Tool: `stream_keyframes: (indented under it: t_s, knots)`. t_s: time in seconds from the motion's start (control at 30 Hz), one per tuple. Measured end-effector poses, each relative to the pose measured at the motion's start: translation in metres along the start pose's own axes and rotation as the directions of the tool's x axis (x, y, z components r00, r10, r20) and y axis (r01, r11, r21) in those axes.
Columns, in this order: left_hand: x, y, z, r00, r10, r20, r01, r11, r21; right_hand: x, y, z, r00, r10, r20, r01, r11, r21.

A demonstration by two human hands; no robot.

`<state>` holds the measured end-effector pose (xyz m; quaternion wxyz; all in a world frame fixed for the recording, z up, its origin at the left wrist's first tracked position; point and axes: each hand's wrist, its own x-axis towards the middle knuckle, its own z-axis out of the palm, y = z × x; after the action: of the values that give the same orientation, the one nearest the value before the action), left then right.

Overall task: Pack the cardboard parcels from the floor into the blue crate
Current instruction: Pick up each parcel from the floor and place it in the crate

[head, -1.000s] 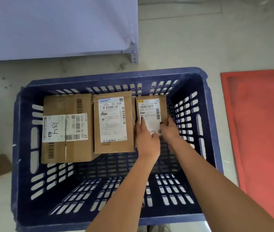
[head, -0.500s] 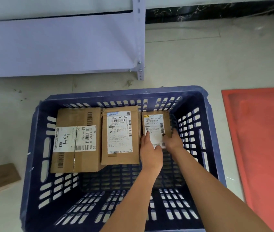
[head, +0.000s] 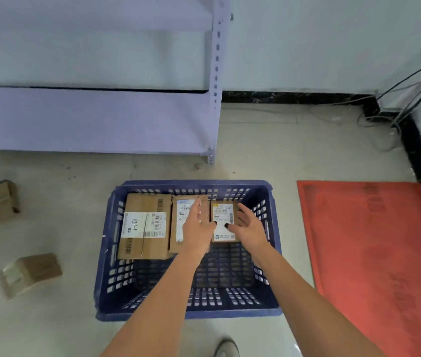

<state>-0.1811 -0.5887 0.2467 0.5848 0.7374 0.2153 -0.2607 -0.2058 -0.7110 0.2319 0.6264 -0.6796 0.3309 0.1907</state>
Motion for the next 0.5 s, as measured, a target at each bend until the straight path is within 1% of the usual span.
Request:
stream_keyframes:
  t_s: [0.1,0.2,0.3,0.4,0.5]
  knots:
    - [-0.017,0.019,-0.04,1.0,0.013,-0.007,-0.014,0.999,-0.033,-0.024,-0.031,0.027,0.999,-0.031,0.025,0.031,0.999,-0.032]
    - [-0.029,0.024,-0.088,0.999,0.032,-0.044,-0.034,0.998,-0.053,-0.043,-0.053,0.066,0.997,-0.06,0.055,0.063,0.997,-0.043]
    - [-0.035,0.014,-0.143,0.996,0.044,-0.073,-0.05,0.995,-0.087,-0.06,-0.065,0.114,0.993,-0.071,0.091,0.075,0.996,-0.038]
    - [-0.036,-0.004,-0.205,0.995,0.055,-0.086,-0.068,0.984,-0.164,-0.077,-0.066,0.17,0.989,-0.089,0.117,0.097,0.993,-0.063]
    - [-0.042,-0.025,-0.273,0.996,0.022,-0.088,-0.042,0.972,-0.232,-0.096,-0.061,0.235,0.988,-0.052,0.146,0.063,0.995,-0.073]
